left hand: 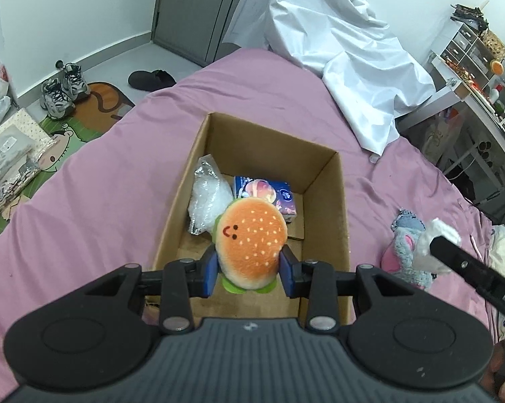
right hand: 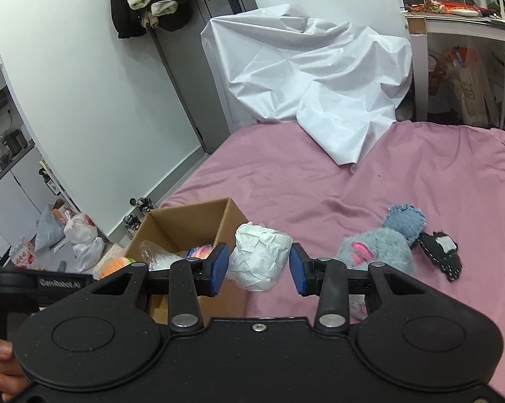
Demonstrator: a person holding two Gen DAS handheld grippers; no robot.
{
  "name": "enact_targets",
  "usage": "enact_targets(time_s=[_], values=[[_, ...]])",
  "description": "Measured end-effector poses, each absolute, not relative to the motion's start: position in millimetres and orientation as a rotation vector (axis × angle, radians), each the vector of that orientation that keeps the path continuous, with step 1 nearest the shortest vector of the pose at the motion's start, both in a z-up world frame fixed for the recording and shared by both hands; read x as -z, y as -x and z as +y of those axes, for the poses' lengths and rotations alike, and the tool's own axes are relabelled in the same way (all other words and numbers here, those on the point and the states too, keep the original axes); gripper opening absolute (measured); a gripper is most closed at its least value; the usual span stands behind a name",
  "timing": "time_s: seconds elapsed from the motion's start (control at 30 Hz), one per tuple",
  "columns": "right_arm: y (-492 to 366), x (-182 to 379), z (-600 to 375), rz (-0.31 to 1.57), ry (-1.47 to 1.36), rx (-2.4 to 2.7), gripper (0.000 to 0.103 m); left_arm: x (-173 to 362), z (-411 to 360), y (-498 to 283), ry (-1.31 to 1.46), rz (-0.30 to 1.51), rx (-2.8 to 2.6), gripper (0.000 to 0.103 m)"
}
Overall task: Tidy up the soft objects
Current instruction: 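Carry the hamburger plush with the left tool while the right tool carries the white roll into the box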
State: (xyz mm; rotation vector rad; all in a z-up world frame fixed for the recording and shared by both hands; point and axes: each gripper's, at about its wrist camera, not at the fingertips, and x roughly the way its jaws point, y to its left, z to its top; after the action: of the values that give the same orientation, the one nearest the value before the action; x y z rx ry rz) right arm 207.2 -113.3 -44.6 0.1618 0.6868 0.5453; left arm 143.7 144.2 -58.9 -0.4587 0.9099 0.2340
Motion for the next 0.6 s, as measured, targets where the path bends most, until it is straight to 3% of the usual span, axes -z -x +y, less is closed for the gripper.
enact_targets(time_s=[0.17, 0.33, 0.6], values=[[-210, 40, -101, 0.673, -0.154, -0.563, 0.039, 61, 150, -146, 0.441, 0.912, -0.269, 0.041], [-212, 36, -86, 0.660, -0.150, -0.601, 0.039, 59, 157, -143, 0.426, 0.917, -0.293, 0.054], [-214, 39, -65, 0.664, -0.168, -0.650, 0.041, 47, 165, -133, 0.404, 0.905, -0.327, 0.060]])
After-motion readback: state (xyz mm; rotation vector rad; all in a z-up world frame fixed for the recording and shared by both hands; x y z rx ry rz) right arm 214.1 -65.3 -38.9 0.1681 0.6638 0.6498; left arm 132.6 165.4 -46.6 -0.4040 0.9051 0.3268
